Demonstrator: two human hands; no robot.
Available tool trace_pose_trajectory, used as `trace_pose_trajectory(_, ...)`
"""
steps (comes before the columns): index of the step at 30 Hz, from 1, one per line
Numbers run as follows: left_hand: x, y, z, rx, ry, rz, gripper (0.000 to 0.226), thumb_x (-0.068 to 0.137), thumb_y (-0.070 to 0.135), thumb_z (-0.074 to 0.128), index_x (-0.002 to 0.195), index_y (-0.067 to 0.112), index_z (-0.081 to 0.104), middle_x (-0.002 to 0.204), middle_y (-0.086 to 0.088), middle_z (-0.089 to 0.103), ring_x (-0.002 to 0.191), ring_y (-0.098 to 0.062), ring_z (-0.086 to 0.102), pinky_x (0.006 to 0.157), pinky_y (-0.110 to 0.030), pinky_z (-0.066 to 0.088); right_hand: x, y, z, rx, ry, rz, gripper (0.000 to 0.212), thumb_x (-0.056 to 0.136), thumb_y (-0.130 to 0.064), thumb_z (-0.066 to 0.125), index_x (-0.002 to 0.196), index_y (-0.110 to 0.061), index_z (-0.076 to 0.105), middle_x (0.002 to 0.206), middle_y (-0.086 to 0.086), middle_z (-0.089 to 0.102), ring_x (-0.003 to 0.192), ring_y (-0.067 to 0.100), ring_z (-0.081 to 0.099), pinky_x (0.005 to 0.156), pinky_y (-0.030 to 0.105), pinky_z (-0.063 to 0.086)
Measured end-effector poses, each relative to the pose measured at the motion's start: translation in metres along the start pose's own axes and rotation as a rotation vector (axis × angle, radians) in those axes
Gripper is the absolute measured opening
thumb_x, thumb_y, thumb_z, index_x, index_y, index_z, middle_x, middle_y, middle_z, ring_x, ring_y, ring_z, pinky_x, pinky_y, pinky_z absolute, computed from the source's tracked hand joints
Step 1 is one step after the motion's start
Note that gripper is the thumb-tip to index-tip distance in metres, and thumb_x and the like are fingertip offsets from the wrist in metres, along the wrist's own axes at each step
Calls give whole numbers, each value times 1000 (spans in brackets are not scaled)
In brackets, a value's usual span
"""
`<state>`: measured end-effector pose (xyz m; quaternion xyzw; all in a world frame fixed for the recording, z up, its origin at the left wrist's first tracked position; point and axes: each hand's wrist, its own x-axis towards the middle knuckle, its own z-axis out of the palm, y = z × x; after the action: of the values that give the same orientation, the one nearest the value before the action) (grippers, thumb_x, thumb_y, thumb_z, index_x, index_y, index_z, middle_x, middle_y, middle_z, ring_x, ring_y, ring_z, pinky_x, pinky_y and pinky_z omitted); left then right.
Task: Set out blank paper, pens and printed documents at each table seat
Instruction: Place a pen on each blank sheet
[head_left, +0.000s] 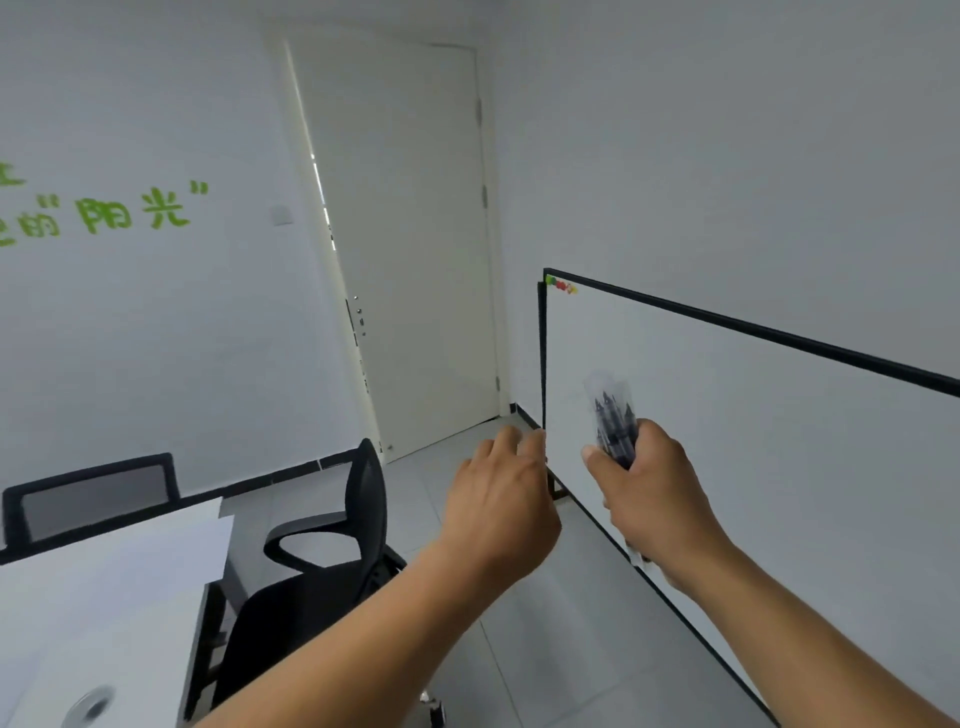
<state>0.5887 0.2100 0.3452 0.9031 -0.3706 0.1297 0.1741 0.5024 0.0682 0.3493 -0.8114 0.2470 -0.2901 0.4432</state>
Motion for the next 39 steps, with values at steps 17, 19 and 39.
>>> trace_pose_trajectory(17, 100, -90, 35, 218, 13, -473, 35, 108, 40, 48, 132, 20, 63, 126, 1, 66, 107, -24, 65, 92, -41, 56, 171, 10, 126, 241, -513, -77, 16, 103, -38, 71, 97, -24, 69, 76, -4, 76, 58, 12, 71, 61, 35, 66)
trace_pose_trajectory(19, 111, -115, 39, 217, -2, -512, 33, 108, 40, 48, 128, 20, 64, 123, 1, 66, 103, -24, 67, 90, -42, 58, 188, 6, 154, 255, -545, -81, 16, 102, -37, 71, 97, -23, 70, 76, -6, 76, 58, 11, 71, 60, 33, 65)
trace_pose_trajectory(39, 203, -349, 19, 239, 60, -735, 31, 107, 42, 51, 122, 19, 66, 117, 1, 66, 98, -26, 68, 79, -38, 56, 322, -83, 401, 302, -825, -203, 17, 96, -37, 79, 94, -22, 70, 67, -1, 69, 58, 14, 68, 59, 39, 63)
